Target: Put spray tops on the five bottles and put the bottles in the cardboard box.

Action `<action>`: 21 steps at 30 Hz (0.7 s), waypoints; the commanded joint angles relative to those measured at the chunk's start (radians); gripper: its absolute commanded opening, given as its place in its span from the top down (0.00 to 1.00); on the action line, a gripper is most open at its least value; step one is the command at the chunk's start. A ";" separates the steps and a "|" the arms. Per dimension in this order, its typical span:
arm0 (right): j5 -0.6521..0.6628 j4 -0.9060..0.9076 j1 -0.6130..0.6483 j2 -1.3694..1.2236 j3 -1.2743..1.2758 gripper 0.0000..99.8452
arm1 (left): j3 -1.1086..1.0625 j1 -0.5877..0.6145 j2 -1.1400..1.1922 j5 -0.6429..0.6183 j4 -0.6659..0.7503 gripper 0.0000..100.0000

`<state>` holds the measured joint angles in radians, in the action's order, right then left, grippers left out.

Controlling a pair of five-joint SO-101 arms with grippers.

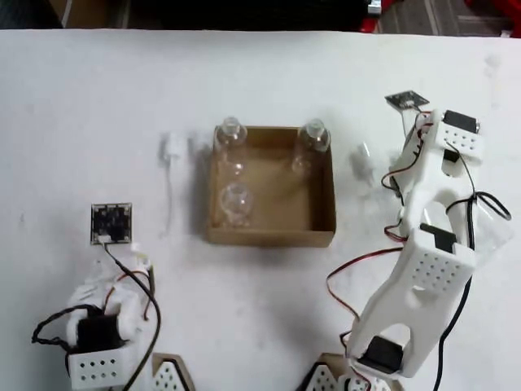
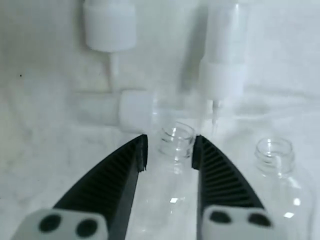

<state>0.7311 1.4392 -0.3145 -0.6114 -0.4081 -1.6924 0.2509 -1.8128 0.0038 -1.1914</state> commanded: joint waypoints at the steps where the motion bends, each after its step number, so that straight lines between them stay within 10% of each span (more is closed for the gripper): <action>1: 0.017 -0.016 -0.018 0.012 0.000 0.96 | 0.002 -0.008 -0.010 0.012 0.012 0.98; 21: -0.091 0.283 0.008 0.590 -0.164 0.98 | 0.002 -0.008 -0.010 0.012 0.008 0.98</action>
<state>0.7357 1.6909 -0.3299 -0.2156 -0.5324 -1.6924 0.2509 -1.8128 0.0038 -1.1914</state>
